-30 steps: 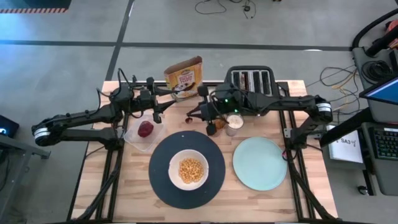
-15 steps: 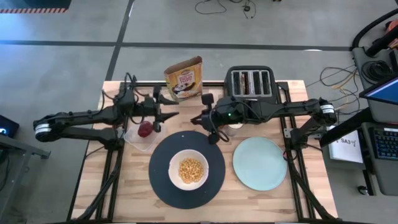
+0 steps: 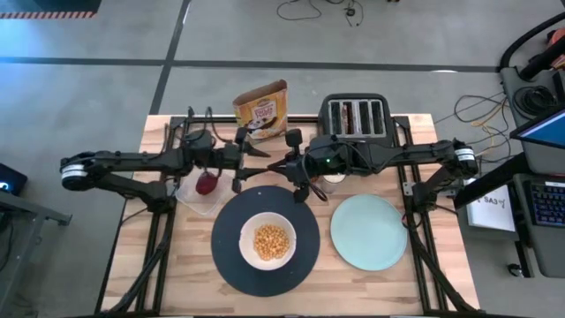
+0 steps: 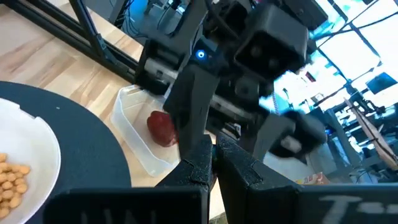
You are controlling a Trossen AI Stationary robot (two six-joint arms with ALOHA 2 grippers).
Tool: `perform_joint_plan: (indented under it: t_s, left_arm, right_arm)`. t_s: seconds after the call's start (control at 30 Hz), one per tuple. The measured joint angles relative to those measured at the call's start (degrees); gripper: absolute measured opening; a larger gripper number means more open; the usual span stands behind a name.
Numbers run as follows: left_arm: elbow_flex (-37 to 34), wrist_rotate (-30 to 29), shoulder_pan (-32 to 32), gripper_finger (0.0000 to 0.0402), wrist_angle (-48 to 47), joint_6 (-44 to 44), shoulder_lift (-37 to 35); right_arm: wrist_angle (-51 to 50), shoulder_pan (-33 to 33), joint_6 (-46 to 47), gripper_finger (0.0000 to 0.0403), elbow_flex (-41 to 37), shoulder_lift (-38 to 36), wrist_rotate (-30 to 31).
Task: Arrange a breakfast setting
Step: Adjust the blue spoon in the orange cup
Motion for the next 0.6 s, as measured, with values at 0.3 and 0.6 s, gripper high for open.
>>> perform_joint_plan:
  t_s: [0.3, 0.6]
  left_arm:
    - [5.0, 0.0, -0.4, 0.0157, -0.5, -0.1, 7.3]
    - [4.8, 0.2, -0.5, 0.0053, -3.2, 1.0, 5.4]
  right_arm:
    - [-1.0, 0.0, -1.4, 0.0009, 0.0, 0.0, 0.0]
    - [-1.0, 0.0, -2.6, 0.0009, 0.0, 0.0, 0.4]
